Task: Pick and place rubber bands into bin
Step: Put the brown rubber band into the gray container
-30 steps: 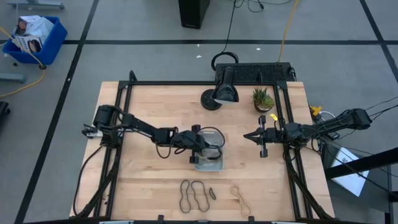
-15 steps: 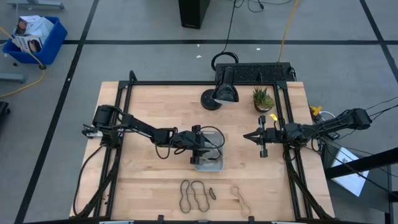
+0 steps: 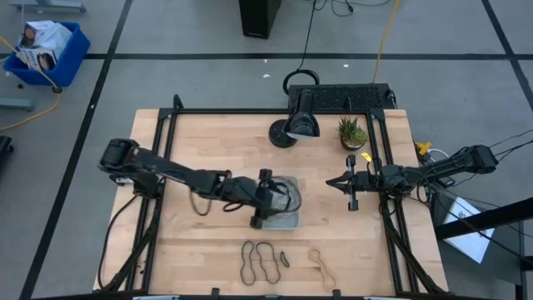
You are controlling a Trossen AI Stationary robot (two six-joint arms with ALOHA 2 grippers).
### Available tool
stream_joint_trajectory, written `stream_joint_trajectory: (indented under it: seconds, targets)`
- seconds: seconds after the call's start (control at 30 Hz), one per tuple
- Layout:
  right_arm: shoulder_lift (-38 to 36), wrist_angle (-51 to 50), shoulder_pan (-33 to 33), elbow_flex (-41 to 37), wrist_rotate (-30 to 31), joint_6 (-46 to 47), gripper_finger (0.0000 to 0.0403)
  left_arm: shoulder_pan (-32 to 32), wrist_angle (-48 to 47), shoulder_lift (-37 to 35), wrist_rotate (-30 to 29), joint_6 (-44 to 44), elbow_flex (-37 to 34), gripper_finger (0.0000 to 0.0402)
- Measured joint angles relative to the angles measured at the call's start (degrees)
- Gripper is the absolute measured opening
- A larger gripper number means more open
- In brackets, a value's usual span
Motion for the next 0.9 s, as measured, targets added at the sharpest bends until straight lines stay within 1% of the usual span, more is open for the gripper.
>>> stream_joint_trajectory:
  seconds: [0.1,0.17,0.23,0.3,0.33,0.37,0.47,0.57,0.67,0.8,0.87,0.9]
  targets:
    - [0.0,0.0,0.0,0.0,0.0,0.0,0.0004,-3.9,-3.9,-4.3,-3.6,4.0,2.2,0.0197]
    - [0.1,0.5,0.0,0.0,0.0,0.0,0.0004,-6.4,-7.8,-7.6,-5.7,5.9,3.1,0.0148]
    - [0.1,0.5,0.0,0.0,0.0,0.0,0.0004,-8.8,-8.6,-10.7,-7.2,7.7,3.7,0.0092]
    - [0.4,1.0,0.0,0.0,0.0,0.0,0.0004,-10.8,-12.3,-14.1,-9.2,9.2,3.7,0.0035]
    - [0.4,0.9,0.0,0.0,0.0,0.0,0.0004,-11.7,-14.1,-15.6,-9.6,9.7,3.7,0.0018]
    - [0.4,1.0,0.0,0.0,0.0,0.0,0.0004,-12.3,-16.6,-17.2,-9.6,10.0,3.7,0.0012]
    - [0.6,1.3,0.0,0.0,0.0,0.3,0.0004,-13.4,-24.7,-21.8,-9.3,10.3,3.6,0.0012]
    - [0.8,1.4,0.0,0.0,0.0,0.4,0.0004,-12.8,-30.2,-26.8,-9.3,7.9,3.6,0.0004]
    - [1.0,2.3,0.0,0.0,0.0,0.5,0.0004,-11.6,-32.3,-31.6,-9.1,7.5,3.6,0.0004]
    - [1.1,2.9,0.0,0.0,0.0,0.5,0.0004,-11.3,-32.2,-38.6,-7.4,7.8,2.4,0.0003]
    - [1.1,2.9,0.0,0.0,0.0,0.5,0.0004,-11.2,-30.9,-42.4,-4.7,7.8,0.2,0.0003]
    - [1.1,2.9,0.0,0.0,0.0,0.5,0.0004,-11.1,-28.6,-44.4,-2.8,7.9,-2.1,0.0002]
